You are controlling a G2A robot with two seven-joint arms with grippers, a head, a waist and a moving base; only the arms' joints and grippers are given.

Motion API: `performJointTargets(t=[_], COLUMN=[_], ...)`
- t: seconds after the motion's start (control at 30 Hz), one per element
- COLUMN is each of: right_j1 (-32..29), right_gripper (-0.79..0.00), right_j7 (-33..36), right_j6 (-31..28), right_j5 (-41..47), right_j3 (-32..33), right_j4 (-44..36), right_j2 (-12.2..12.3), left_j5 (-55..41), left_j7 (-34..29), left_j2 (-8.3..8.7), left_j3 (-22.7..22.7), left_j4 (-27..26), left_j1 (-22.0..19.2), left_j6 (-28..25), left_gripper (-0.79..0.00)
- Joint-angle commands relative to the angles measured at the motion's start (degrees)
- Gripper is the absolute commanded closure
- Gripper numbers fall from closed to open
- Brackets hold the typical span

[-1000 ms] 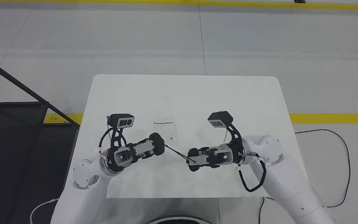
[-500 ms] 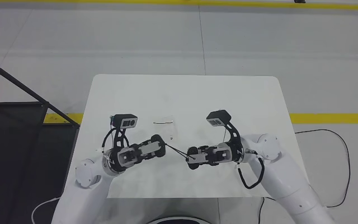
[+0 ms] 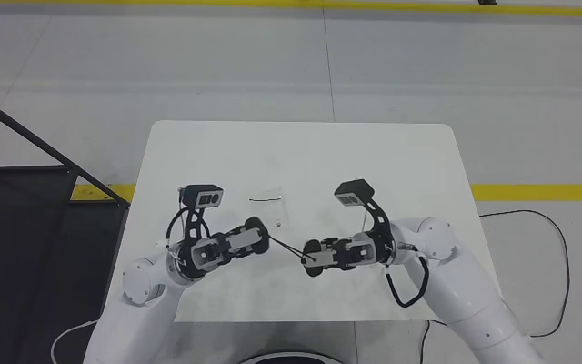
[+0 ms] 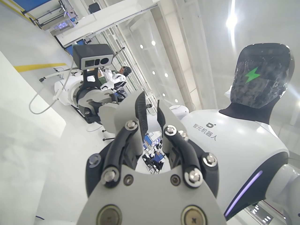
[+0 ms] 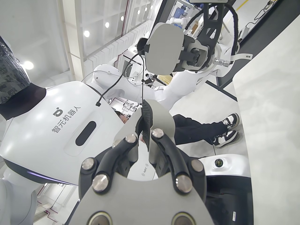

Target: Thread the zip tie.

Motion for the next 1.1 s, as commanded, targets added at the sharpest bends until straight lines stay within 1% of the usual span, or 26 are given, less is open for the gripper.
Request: performJointTargets(t=[0.0, 0.1, 0.27, 0.3, 0.33, 0.63, 0.83, 1.07], right_j1=[0.0, -0.1, -0.1, -0.1, -0.1, -0.6, -2.2, -4.6], right_gripper=[0.0, 0.0, 0.0, 0.0, 0.0, 0.0, 0.0, 0.0], right_j7=[0.1, 0.1, 0.3, 0.3, 0.3, 0.1, -0.5, -0.1], right_j6=[0.1, 0.1, 0.3, 0.3, 0.3, 0.1, -0.5, -0.1], right_j5=[-0.1, -0.3, -0.5, -0.6, -0.6, -0.5, 1.2, 3.9], right_j3=[0.0, 0.1, 0.1, 0.2, 0.2, 1.0, 3.4, 6.5], right_j4=[0.0, 0.0, 0.0, 0.0, -0.1, -0.7, -3.2, -6.5], right_j2=[0.0, -0.1, -0.1, -0.2, -0.2, -0.1, 0.3, 0.9], left_j5=[0.0, 0.0, 0.4, 0.5, 0.5, 0.6, 1.1, 1.2], left_j7=[0.1, 0.2, 0.4, 0.4, 0.5, 0.5, 1.5, 3.1], left_j2=[0.04, 0.1, 0.18, 0.2, 0.22, 0.37, 0.46, 0.63], left_j3=[0.0, 0.1, 0.3, 0.3, 0.3, 0.5, 0.3, -1.2], left_j4=[0.0, 0.0, 0.1, 0.0, 0.0, 0.0, 0.2, 1.3], left_j1=[0.0, -0.1, -0.3, -0.3, -0.3, -0.4, -0.1, 0.6], left_j6=[0.1, 0.1, 0.3, 0.3, 0.3, -0.2, -1.0, -3.0], left_gripper=[-0.209, -0.203, -0.145, -0.095, 0.0, 0.0, 0.0, 0.0])
